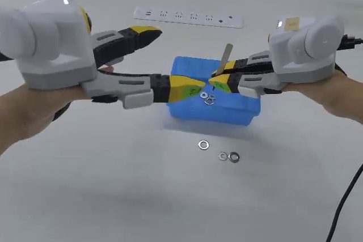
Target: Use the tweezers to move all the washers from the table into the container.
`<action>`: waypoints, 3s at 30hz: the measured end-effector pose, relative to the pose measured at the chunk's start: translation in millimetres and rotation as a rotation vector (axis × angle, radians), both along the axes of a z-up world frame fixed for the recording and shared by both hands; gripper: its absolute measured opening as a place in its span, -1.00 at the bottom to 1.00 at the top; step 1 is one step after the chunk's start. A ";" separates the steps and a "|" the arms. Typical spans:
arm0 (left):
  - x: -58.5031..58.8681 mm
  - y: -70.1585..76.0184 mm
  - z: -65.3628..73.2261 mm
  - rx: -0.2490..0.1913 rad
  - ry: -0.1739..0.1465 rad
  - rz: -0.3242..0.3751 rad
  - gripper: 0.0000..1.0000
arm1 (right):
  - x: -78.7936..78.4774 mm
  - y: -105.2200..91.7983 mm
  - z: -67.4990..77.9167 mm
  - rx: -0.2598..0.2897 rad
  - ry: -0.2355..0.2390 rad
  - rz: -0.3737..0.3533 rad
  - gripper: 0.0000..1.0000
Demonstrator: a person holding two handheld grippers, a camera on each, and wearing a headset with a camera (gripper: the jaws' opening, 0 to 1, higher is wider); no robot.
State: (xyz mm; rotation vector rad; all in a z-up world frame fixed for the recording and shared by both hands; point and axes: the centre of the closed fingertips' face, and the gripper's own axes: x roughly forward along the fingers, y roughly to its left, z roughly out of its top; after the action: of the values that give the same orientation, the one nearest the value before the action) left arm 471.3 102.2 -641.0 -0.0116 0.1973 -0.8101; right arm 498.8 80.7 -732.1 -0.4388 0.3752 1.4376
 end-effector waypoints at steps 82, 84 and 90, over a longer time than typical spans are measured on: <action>-24.2 -48.1 22.1 0.241 -0.133 -0.338 -0.88 | -12.9 -71.5 67.7 0.257 0.089 -0.303 -0.33; -29.3 -47.5 22.2 0.233 -0.128 -0.326 -0.88 | -15.8 -80.1 74.6 0.324 0.136 -0.349 -0.29; -40.8 -47.6 24.2 0.213 -0.119 -0.301 -0.88 | -28.4 -101.1 85.1 0.429 0.258 -0.427 -0.51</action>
State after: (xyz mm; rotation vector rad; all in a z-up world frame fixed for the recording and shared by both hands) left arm 430.5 54.6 -616.9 0.2718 0.1736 -1.0824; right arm 470.3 -20.4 -647.0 0.1717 0.3299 1.1128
